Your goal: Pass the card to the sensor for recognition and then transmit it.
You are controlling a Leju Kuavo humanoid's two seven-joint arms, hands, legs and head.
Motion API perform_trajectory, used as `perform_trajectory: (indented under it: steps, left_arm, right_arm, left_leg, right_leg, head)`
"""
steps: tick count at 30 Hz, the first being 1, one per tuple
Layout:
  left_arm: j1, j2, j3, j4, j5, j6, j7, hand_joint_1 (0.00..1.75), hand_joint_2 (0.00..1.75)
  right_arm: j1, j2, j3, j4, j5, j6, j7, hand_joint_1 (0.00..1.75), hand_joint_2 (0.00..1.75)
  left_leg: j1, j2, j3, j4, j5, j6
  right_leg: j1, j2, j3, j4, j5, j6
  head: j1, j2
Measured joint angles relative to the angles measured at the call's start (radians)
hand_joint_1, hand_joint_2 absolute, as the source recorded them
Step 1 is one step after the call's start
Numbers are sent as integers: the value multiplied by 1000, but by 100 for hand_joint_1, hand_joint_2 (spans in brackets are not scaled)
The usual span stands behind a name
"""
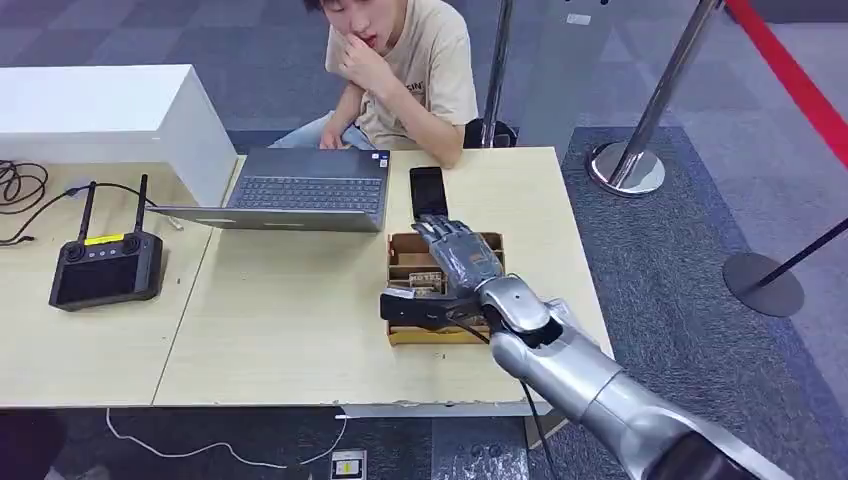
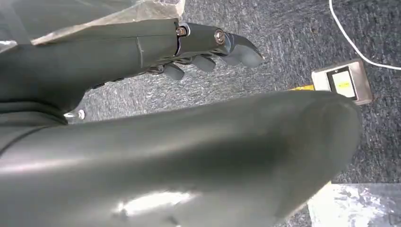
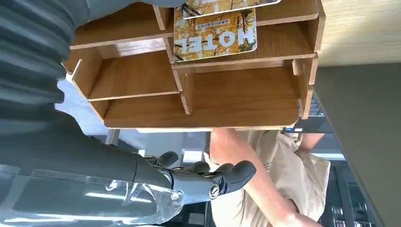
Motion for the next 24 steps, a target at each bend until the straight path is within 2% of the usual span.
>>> perform_trajectory:
  steps: [8,9,10,11,14,17,21,24]
  left_arm:
    - [0,0,0,2,3,2,0,0,0]
    - [0,0,0,2,3,2,0,0,0]
    - [0,0,0,3,5,3,0,0,0]
    - [1,0,0,3,6,5,0,0,0]
    - [1,0,0,4,8,8,0,0,0]
    - [1,0,1,5,10,9,0,0,0]
    - [1,1,2,6,14,10,0,0,0]
    - [1,1,3,7,18,10,0,0,0]
  right_arm:
    - [-5,0,1,-2,16,22,19,0,175]
    - [-5,0,1,-4,17,23,23,14,175]
    - [-4,-2,1,-9,19,23,26,70,175]
    - [-4,-2,2,-11,24,24,30,150,175]
    - [1,-7,2,-23,39,26,41,159,175]
    - [3,-14,2,-46,54,26,55,152,175]
    - [6,-26,2,-82,66,32,71,155,175]
    - [8,-35,2,-109,72,38,77,152,175]
  left_leg:
    - [0,0,1,0,0,0]
    - [0,0,1,0,0,0]
    - [0,0,1,0,0,0]
    - [0,0,1,0,0,0]
    - [0,0,0,0,0,0]
    - [0,0,0,0,0,0]
    - [0,0,0,0,0,0]
    - [0,0,0,0,0,0]
  right_leg:
    - [0,0,0,0,0,0]
    - [0,0,0,0,0,0]
    - [0,0,0,0,0,0]
    - [0,0,0,0,0,0]
    - [0,0,0,0,0,0]
    - [0,0,0,0,0,0]
    - [0,0,0,0,0,0]
    - [0,0,0,0,0,0]
  head:
    - [0,0]
    - [0,0]
    - [0,0]
    - [0,0]
    - [0,0]
    - [0,0]
    - [0,0]
    - [0,0]
